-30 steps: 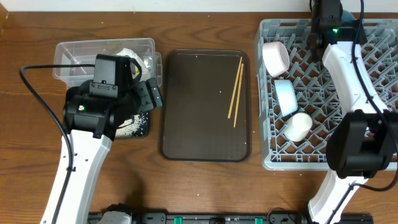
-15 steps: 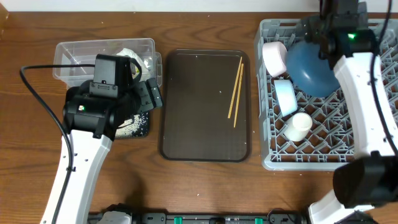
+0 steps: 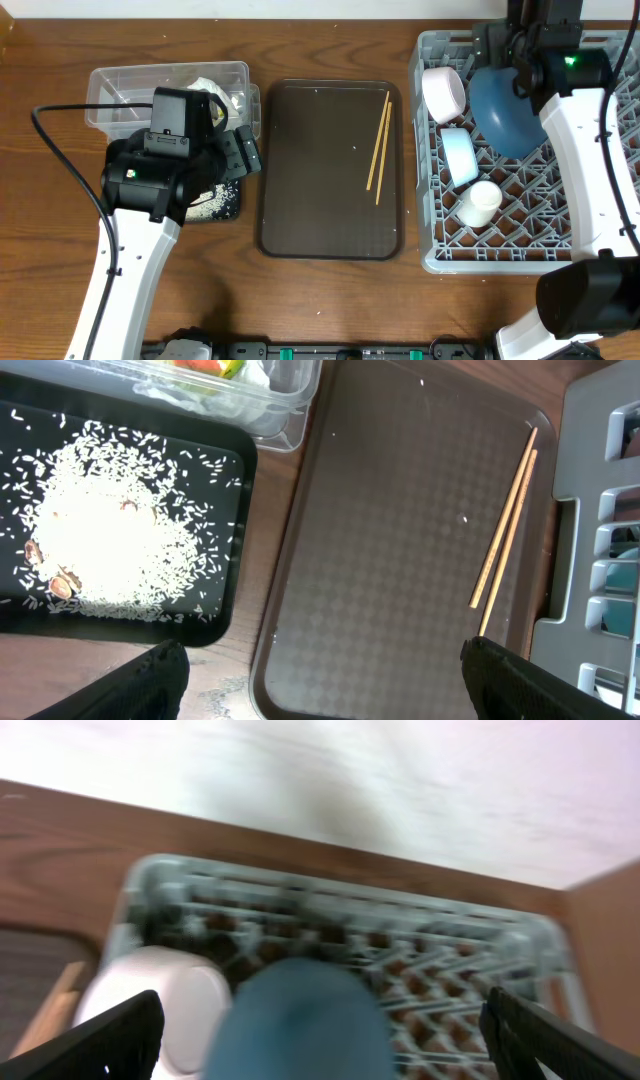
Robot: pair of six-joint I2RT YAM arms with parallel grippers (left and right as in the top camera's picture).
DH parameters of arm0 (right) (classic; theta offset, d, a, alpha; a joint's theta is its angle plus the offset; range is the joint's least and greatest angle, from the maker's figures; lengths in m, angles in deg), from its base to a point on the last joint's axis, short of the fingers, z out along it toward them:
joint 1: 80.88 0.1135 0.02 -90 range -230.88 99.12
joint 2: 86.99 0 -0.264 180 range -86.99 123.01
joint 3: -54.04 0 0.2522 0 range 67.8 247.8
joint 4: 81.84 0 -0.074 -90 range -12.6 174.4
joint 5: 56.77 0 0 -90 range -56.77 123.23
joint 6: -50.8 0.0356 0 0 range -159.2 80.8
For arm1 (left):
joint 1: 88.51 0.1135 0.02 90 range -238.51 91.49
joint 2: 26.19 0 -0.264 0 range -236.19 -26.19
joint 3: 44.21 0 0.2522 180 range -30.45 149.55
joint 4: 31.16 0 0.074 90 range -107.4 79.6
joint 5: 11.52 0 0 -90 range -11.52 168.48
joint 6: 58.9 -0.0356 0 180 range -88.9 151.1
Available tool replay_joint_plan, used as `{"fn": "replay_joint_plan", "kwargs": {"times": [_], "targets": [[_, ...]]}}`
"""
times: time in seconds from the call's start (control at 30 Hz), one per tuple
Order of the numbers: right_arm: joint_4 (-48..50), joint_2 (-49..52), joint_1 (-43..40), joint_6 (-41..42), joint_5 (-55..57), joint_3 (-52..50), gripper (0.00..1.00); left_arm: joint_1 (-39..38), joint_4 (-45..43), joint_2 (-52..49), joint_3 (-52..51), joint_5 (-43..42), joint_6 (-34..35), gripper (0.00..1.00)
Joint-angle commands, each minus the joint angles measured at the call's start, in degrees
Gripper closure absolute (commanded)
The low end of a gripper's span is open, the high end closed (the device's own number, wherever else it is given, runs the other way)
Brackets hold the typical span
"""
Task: Sort waste into correct bins and load items into the dishwasher rack
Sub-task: 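Lower the blue plate upright into the rack and release, then move the right gripper left toward the chopsticks on the brown tray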
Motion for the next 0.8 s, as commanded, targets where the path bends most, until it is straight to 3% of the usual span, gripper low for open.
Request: {"fn": "replay_joint_plan", "kwargs": {"times": [0.0,0.13,0.23,0.43,0.77], "targets": [[-2.73,-1.66,1.68,5.99,-11.80,-0.22,0.01,0.26,0.31,-0.33,-0.28,0.72,-0.35,0.10],[-3.43,-2.80,3.26,6.25,-26.43,-0.22,0.01,0.26,0.31,-0.33,-0.28,0.72,-0.35,0.10],[-4.42,-2.80,5.75,9.60,-29.00,-0.24,0.01,0.26,0.31,-0.33,-0.28,0.72,-0.35,0.10],[-9.90,-2.34,11.80,20.33,-21.27,-0.33,0.01,0.26,0.31,-0.33,-0.28,0.72,-0.35,0.10],[-9.99,9.07,24.65,29.83,-4.42,-0.35,0.25,0.26,0.31,-0.33,-0.28,0.72,-0.35,0.10]]}}
